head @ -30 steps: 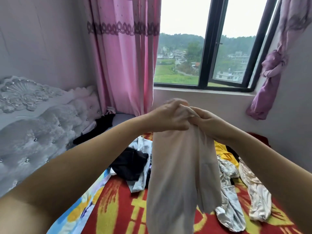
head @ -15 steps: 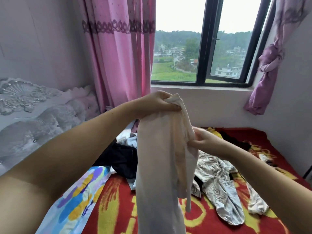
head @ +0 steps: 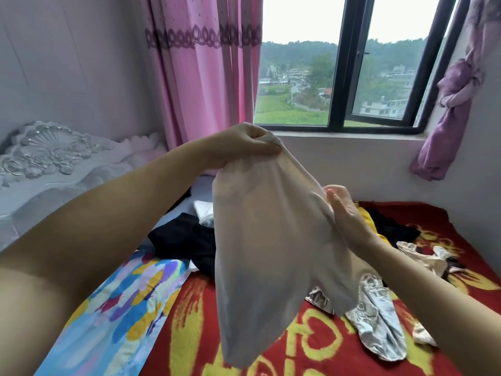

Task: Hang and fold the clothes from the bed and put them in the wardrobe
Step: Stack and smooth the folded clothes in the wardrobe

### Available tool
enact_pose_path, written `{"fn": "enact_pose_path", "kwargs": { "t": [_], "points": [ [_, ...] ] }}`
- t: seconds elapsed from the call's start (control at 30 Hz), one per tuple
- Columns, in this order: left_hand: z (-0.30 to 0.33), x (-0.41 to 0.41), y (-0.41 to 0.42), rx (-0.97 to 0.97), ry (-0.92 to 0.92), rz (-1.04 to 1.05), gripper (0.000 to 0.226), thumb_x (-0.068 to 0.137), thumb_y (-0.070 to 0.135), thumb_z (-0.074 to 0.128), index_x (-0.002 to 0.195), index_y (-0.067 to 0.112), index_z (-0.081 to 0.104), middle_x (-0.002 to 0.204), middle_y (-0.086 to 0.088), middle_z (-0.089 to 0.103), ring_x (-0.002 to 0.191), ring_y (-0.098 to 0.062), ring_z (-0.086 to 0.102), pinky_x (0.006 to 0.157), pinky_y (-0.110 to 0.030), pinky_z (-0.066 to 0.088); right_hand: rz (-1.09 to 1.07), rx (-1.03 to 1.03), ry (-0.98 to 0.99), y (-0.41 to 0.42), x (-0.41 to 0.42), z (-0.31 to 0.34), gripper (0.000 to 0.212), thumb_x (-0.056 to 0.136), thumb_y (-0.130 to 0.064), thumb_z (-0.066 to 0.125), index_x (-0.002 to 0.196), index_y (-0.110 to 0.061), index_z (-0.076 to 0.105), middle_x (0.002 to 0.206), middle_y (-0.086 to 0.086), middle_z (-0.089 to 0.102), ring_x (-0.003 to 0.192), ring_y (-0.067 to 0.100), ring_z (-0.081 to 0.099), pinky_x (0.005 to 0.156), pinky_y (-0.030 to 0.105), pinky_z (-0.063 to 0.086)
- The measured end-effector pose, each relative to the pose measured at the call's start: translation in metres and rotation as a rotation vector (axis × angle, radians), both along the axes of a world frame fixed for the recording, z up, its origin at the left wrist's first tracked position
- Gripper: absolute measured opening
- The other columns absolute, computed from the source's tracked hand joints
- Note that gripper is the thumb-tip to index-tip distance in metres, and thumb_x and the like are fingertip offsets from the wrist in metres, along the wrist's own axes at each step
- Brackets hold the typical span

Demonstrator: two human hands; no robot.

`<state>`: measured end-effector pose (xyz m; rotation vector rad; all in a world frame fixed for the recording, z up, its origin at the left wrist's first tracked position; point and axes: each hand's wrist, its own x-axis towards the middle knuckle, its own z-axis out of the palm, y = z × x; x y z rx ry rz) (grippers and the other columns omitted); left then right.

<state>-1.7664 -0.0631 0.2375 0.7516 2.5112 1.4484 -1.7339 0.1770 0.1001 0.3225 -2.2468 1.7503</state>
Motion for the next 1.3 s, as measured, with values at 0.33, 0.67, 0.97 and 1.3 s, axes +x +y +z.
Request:
{"fn": "enact_pose_path", "kwargs": {
  "t": [0.33,0.67,0.97,1.3],
  "points": [
    [-0.006,-0.028,-0.029,-0.042,-0.027,0.049,0.031,0.079,0.037,0.074,0.076,0.013,0.056,0.082,-0.009,0.054,0.072,-0.023,0.052,0.065,-0.029,0.051,0.045,0.443,-0.121,0.031,-0.016,0.016,0.013,0.075,0.001,0.055,0.088,0.002,0.057,0.077,0.007,0.055,0.074,0.020,0.052,0.066,0.034,0.042],
    [-0.016,-0.036,-0.018,-0.947,0.105,0.097,0.027,0.077,0.050,0.070,0.093,0.028,0.068,0.085,0.005,0.073,0.080,-0.014,0.070,0.073,-0.033,0.058,0.068,0.925,-0.620,0.085,-0.034,-0.014,0.023,0.080,0.002,0.053,0.061,-0.011,0.053,0.058,0.003,0.052,0.047,0.013,0.046,0.044,0.021,0.037],
    [-0.030,-0.073,-0.037,-0.982,-0.121,0.161,0.021,0.077,0.035,0.075,0.084,0.016,0.068,0.079,-0.002,0.072,0.071,-0.022,0.070,0.063,-0.029,0.055,0.046,0.728,-0.580,0.106,-0.059,-0.020,0.022,0.094,-0.004,0.046,0.085,0.006,0.063,0.081,0.012,0.061,0.075,0.024,0.055,0.070,0.032,0.043],
    [-0.059,-0.130,-0.028,-0.605,0.474,0.669,0.026,0.095,0.023,0.044,0.090,0.006,0.062,0.099,-0.017,0.064,0.092,-0.035,0.059,0.075,-0.038,0.044,-0.363,0.875,-0.208,0.084,-0.152,-0.021,0.015,0.082,-0.002,0.048,0.077,-0.013,0.055,0.093,0.019,0.065,0.090,0.033,0.059,0.074,0.035,0.044]
  ]
}}
